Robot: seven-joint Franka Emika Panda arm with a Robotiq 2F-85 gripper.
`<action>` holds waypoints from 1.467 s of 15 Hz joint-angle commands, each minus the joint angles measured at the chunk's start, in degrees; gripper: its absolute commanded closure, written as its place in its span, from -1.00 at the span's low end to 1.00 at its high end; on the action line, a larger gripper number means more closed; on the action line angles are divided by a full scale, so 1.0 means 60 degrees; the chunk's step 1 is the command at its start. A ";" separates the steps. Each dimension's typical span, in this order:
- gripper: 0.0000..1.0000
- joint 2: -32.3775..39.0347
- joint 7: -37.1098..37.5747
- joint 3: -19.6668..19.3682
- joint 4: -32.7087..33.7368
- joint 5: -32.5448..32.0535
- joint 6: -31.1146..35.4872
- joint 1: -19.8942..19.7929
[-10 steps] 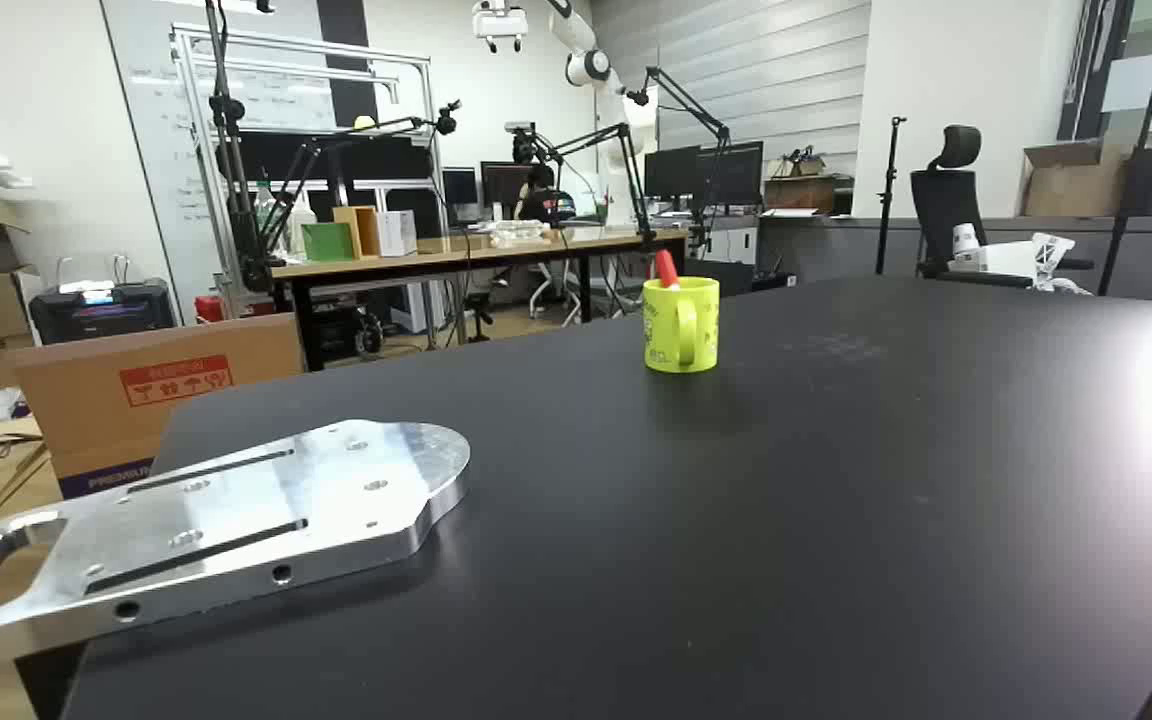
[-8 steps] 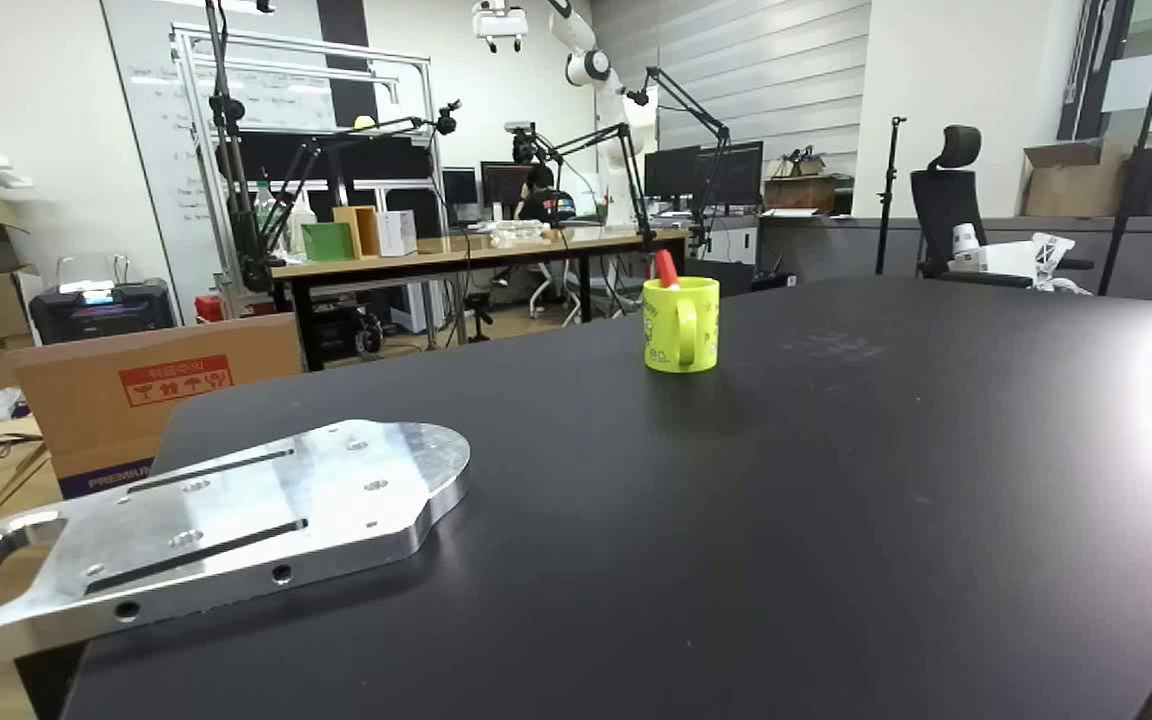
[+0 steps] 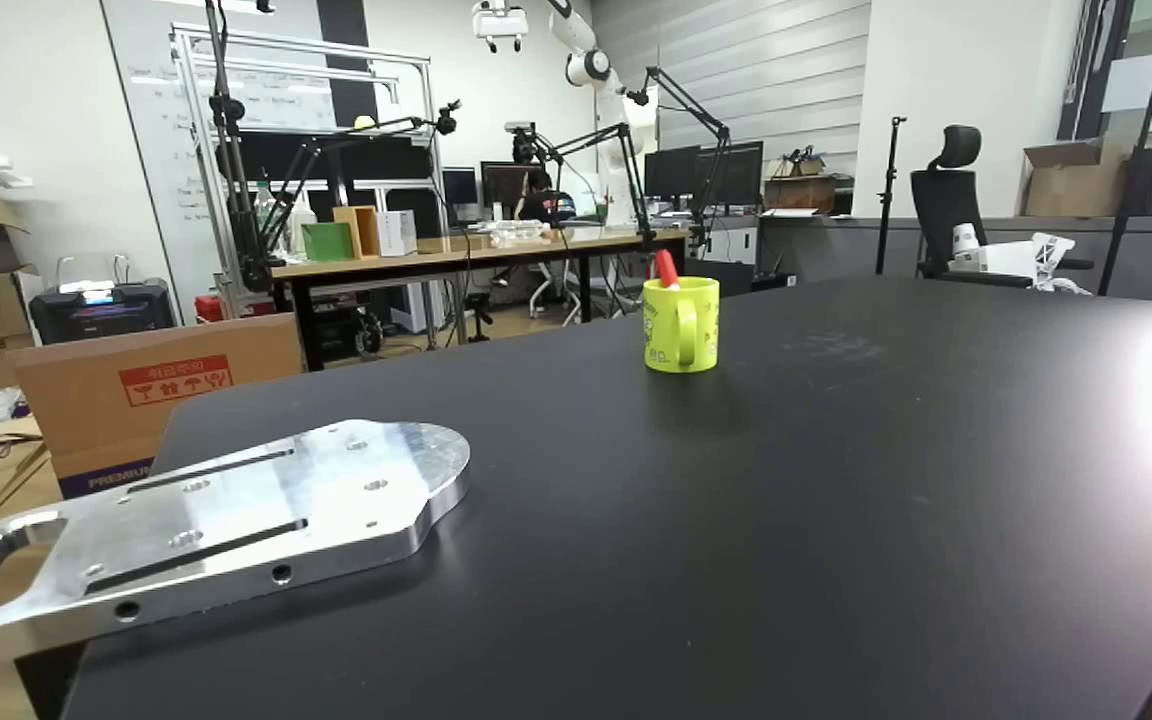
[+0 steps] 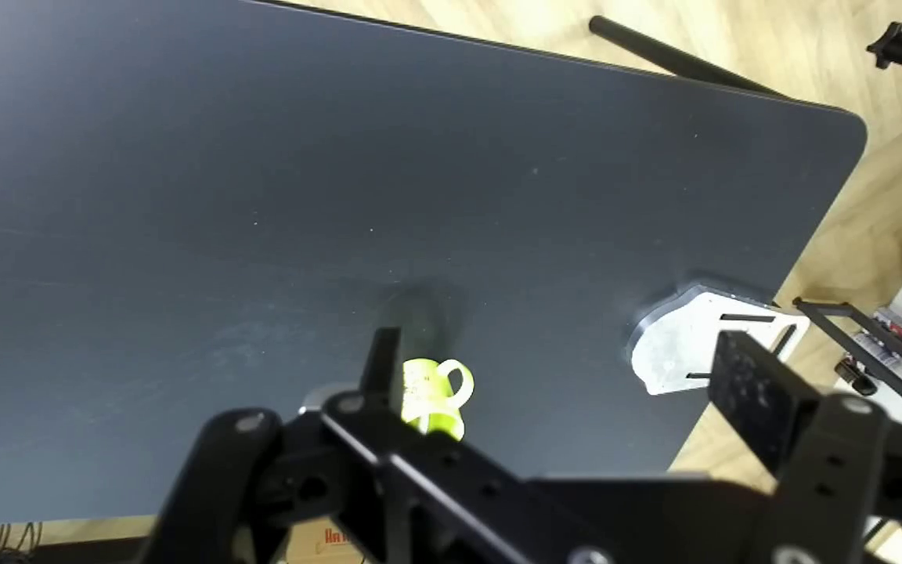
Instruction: Take the orange marker out of the yellow cup
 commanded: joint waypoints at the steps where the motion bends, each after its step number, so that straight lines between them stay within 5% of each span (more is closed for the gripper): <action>1: -1.00 0.0022 -0.0070 0.0072 0.0019 0.0073 -0.0026 -0.0110; 11: -1.00 0.0166 0.0163 0.0245 0.0215 -0.0163 -0.0938 -0.0347; 22: -1.00 0.0104 -0.0092 0.0128 0.0035 -0.0023 -0.0678 -0.0248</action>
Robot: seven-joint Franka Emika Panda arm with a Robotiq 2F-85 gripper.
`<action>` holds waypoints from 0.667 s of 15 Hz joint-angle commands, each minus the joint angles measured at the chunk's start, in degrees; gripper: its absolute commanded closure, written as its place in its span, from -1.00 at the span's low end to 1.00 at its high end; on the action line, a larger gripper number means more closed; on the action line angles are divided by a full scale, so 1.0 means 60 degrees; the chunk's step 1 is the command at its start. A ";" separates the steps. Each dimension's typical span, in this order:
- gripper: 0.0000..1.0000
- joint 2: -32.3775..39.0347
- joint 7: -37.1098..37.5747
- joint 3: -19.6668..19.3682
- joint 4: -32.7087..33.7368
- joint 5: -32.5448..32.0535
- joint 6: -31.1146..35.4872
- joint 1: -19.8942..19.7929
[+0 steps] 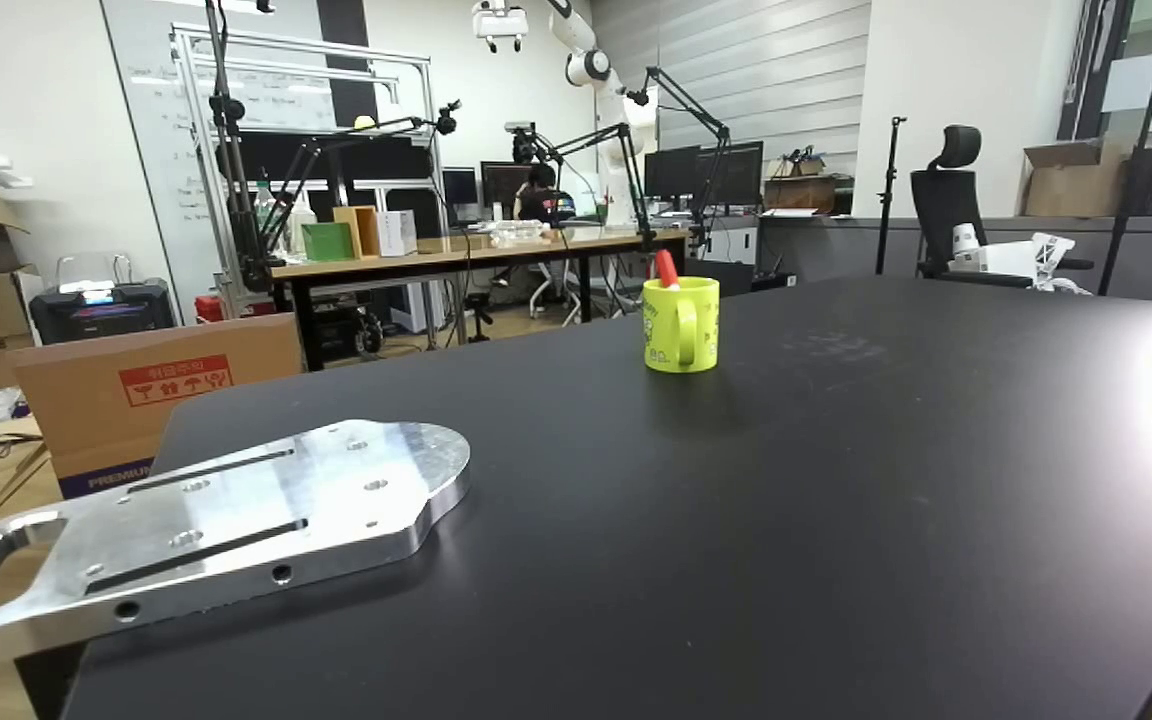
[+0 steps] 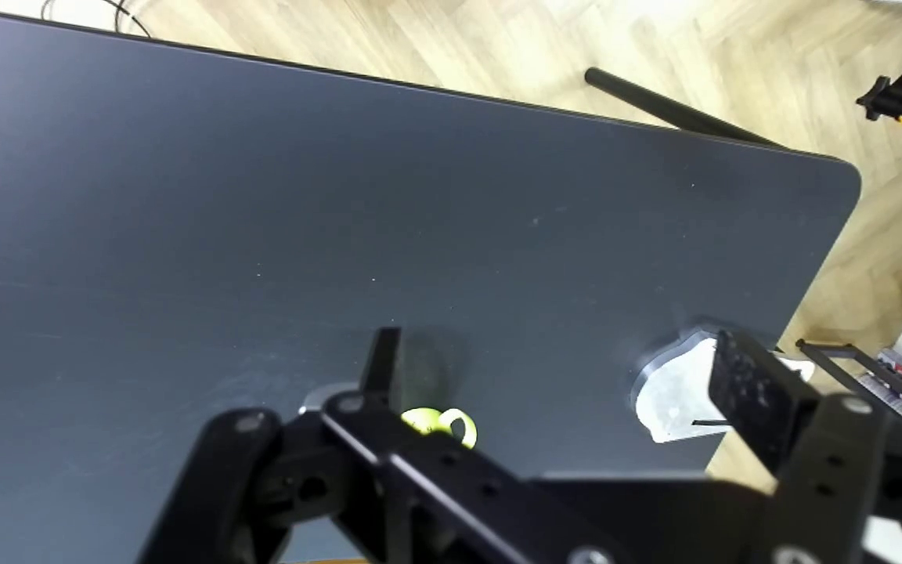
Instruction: Take the orange marker out of the yellow cup
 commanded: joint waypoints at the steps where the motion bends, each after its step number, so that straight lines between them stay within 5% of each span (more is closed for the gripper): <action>1: -1.00 0.0023 -0.0054 0.0057 0.0031 0.0053 -0.0037 -0.0088; 5: -1.00 0.0401 -0.0149 -0.0036 0.0246 0.0056 0.0448 -0.0088; 10: -1.00 0.2396 -0.0355 -0.0290 0.1459 0.0094 0.1677 0.0033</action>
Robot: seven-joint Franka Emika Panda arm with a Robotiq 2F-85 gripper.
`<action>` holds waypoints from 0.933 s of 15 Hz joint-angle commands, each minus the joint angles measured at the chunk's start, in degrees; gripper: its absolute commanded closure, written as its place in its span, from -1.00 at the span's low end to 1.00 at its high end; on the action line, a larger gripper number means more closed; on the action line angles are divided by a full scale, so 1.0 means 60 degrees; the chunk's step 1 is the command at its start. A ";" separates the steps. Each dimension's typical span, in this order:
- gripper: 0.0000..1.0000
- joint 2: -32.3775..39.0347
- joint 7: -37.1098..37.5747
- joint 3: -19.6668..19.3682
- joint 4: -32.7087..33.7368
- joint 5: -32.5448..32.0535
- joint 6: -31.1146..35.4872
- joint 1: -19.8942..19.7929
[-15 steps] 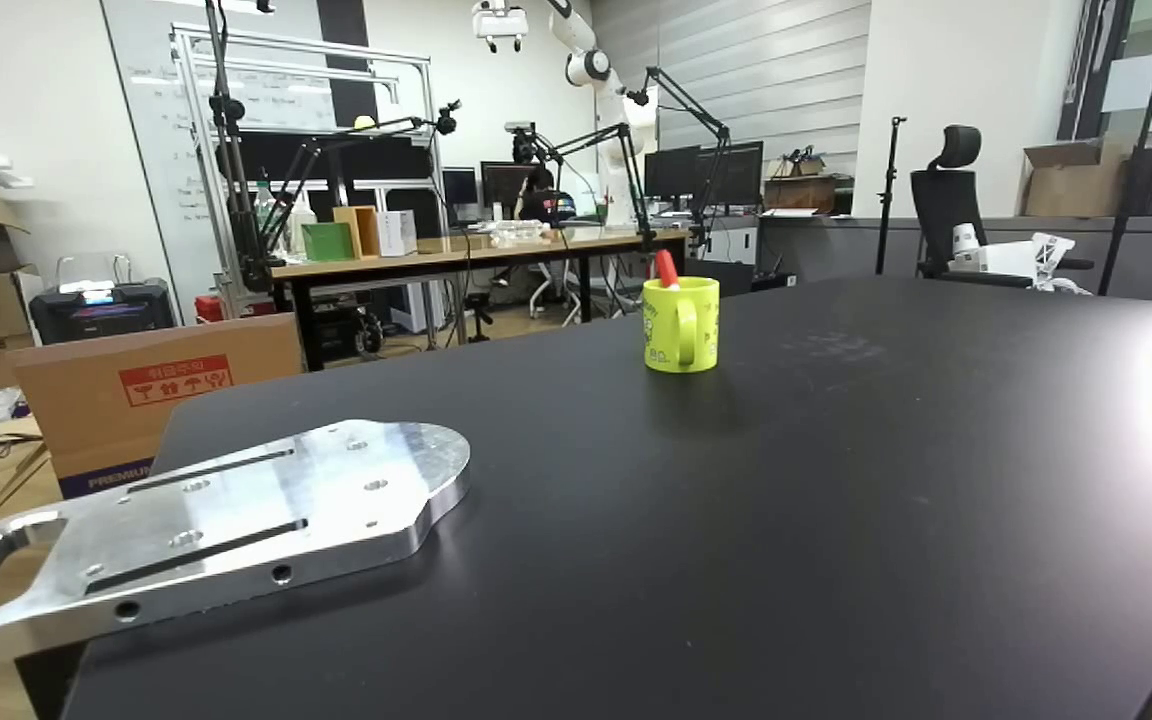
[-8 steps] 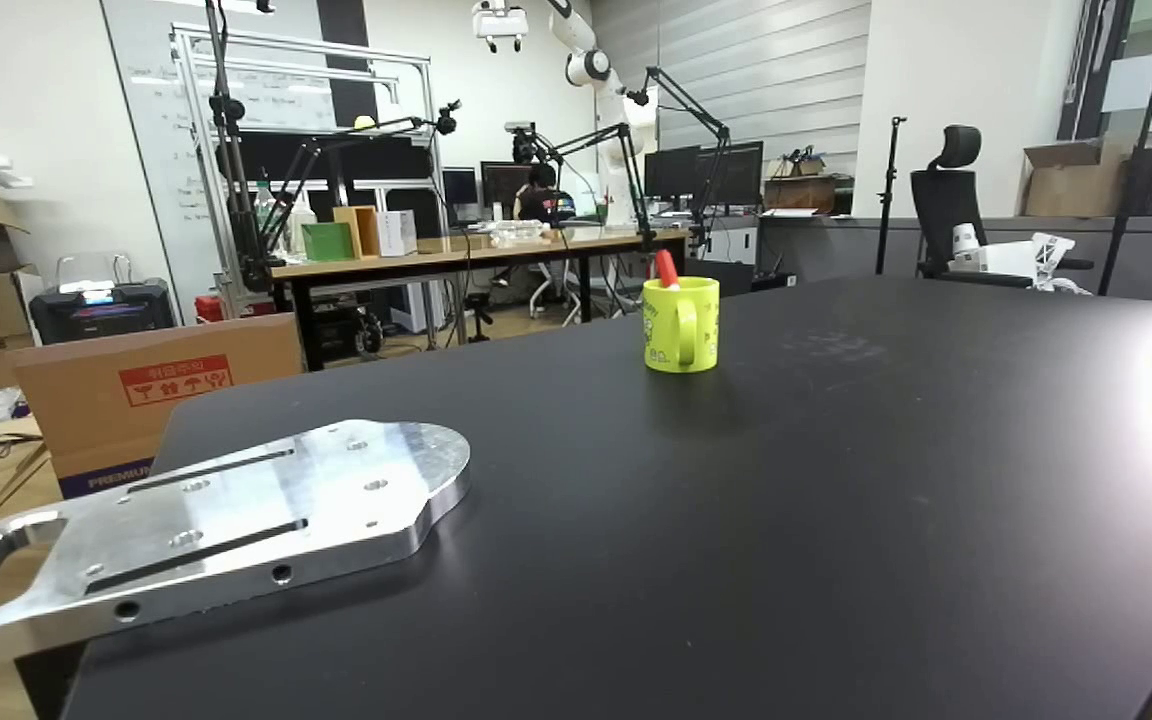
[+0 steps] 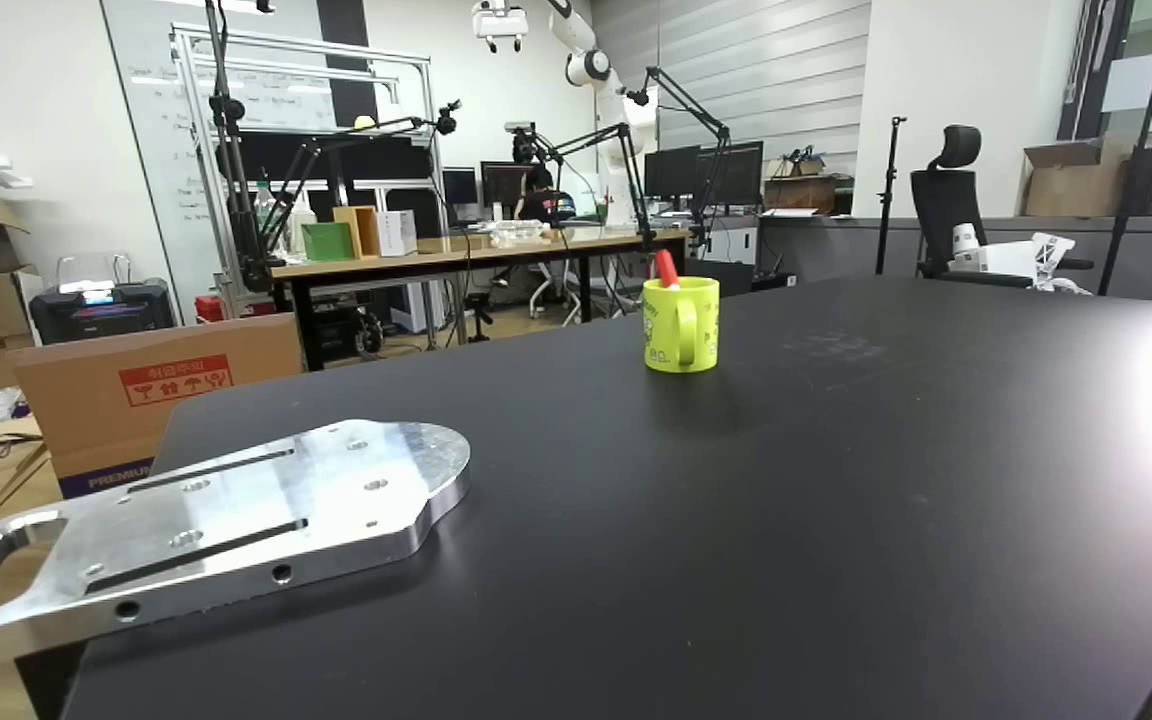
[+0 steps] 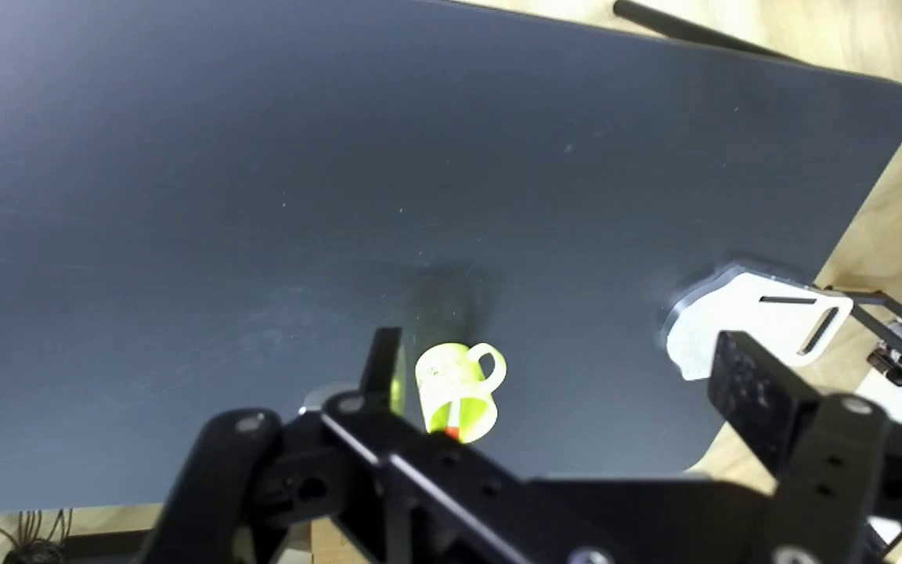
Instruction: Take the orange marker out of the yellow cup
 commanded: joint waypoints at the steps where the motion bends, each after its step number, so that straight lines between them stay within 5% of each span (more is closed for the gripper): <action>1: -1.00 0.1863 -0.0205 -0.0136 0.1402 0.0122 0.0461 0.0052; 4: -1.00 0.3132 -0.0293 -0.0058 0.2511 0.0194 0.0565 0.0059; 14: -1.00 0.7863 -0.0932 0.0576 0.7678 0.0386 -0.1783 -0.0150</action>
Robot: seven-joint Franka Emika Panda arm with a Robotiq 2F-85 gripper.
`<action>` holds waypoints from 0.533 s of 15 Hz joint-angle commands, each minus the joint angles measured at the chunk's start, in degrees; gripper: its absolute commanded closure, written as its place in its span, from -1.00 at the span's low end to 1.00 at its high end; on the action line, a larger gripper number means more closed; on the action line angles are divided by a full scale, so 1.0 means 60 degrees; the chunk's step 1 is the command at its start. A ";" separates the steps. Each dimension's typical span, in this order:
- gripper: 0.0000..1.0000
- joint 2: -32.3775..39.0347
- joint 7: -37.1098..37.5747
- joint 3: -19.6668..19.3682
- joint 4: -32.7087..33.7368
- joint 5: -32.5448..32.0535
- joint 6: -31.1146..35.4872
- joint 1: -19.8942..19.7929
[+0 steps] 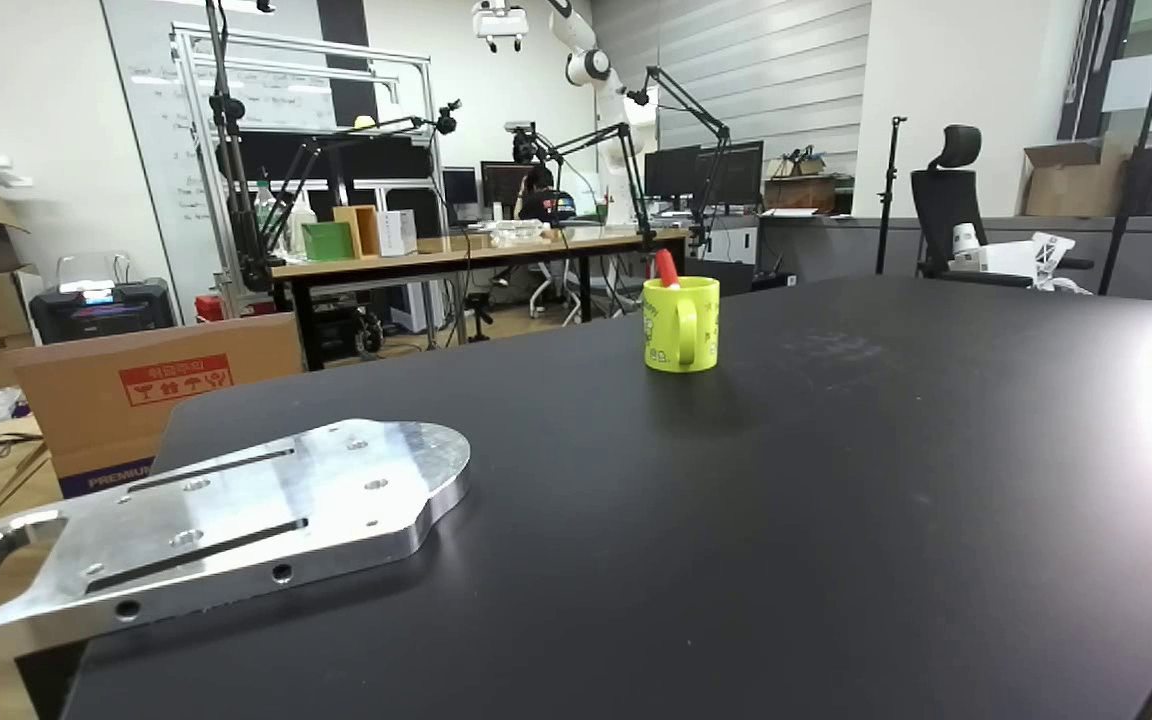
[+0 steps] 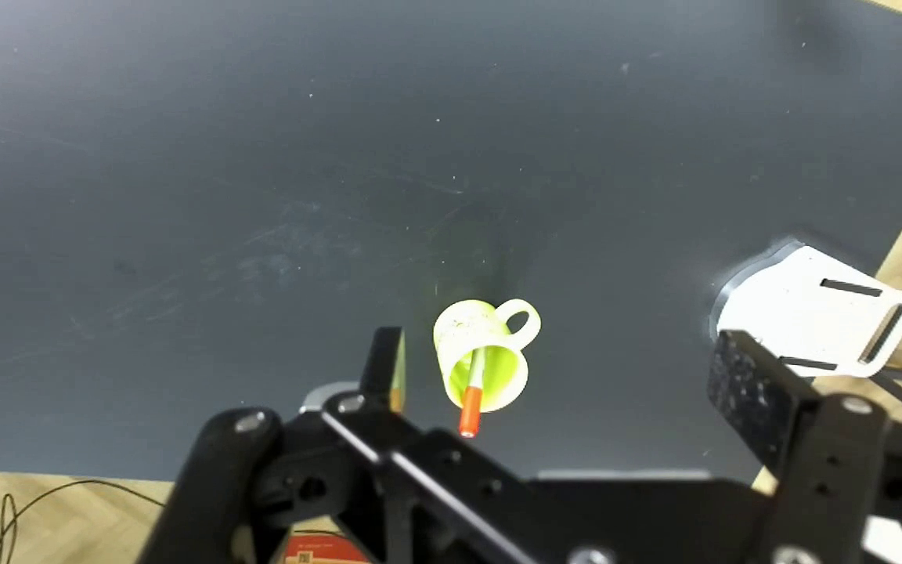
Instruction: Take the orange marker out of the yellow cup
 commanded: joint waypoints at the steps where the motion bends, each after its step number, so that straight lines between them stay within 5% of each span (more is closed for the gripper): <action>1: -1.00 0.1863 -0.0178 0.0334 0.2372 0.0042 -0.0913 -0.0302; 8: -1.00 0.4488 -0.1139 0.0899 0.5348 0.0321 -0.1257 -0.1052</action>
